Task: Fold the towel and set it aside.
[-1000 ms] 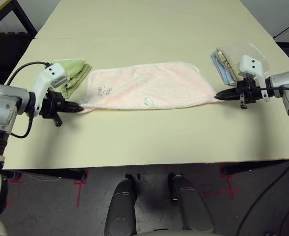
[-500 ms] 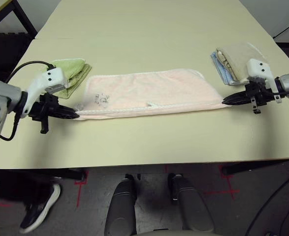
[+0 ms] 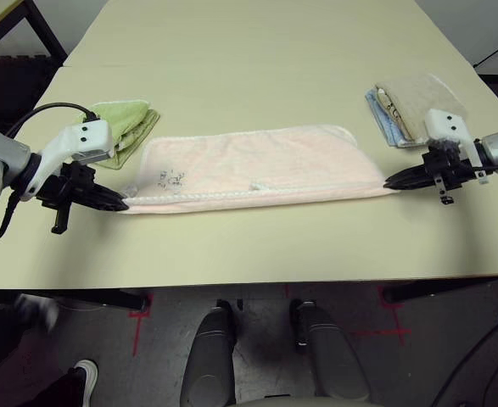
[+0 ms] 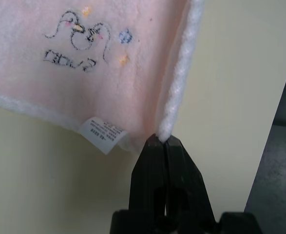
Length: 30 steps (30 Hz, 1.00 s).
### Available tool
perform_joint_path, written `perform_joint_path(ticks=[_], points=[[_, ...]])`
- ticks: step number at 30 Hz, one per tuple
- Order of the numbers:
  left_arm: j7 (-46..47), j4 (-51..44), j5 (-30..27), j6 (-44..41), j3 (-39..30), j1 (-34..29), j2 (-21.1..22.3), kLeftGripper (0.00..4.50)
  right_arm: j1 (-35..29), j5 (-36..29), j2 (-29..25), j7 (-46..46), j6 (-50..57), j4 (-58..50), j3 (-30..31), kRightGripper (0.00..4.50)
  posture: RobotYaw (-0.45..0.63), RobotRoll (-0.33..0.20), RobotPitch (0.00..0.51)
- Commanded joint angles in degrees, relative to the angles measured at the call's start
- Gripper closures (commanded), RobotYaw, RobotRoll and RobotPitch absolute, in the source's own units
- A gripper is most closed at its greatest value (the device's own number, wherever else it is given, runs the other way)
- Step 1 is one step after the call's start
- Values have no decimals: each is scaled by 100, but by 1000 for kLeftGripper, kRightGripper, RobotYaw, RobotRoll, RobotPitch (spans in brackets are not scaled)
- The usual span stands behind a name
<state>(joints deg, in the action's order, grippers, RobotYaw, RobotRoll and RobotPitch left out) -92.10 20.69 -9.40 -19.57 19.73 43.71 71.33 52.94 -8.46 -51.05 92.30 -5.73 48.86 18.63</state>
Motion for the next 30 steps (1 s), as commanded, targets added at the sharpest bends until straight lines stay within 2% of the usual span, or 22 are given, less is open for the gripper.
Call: perform_joint_path(ticks=[1, 5, 10, 18, 24, 30], points=[[-40, 28, -184, -3, 306, 117, 258, 4483, -75, -311, -269, 20, 217, -307, 304, 4500, -1, 0, 223], [-40, 243, -246, 56, 596, 490, 246, 4483, 51, -470, -360, 20, 300, -352, 516, 4500, -1, 0, 222], [-40, 964, -8, 365, 824, 1161, -65, 4483, 407, -395, -172, 20, 246, 52, 423, 4500, -2, 0, 218], [-40, 2530, 808, 1066, 805, 2139, -859, 4483, 1074, 424, 305, -355, -503, 1272, 17, 4500, -5, 0, 212], [336, 3459, 1456, 1742, 523, 2509, -1236, 4483, 1264, 891, 517, -1082, -1053, 1761, -277, 4500, -3, 0, 209], [876, 4011, 1909, 2084, 314, 2665, -1345, 4483, 1315, 1464, 620, -2270, -1528, 2021, -351, 4500, 0, 0, 208]])
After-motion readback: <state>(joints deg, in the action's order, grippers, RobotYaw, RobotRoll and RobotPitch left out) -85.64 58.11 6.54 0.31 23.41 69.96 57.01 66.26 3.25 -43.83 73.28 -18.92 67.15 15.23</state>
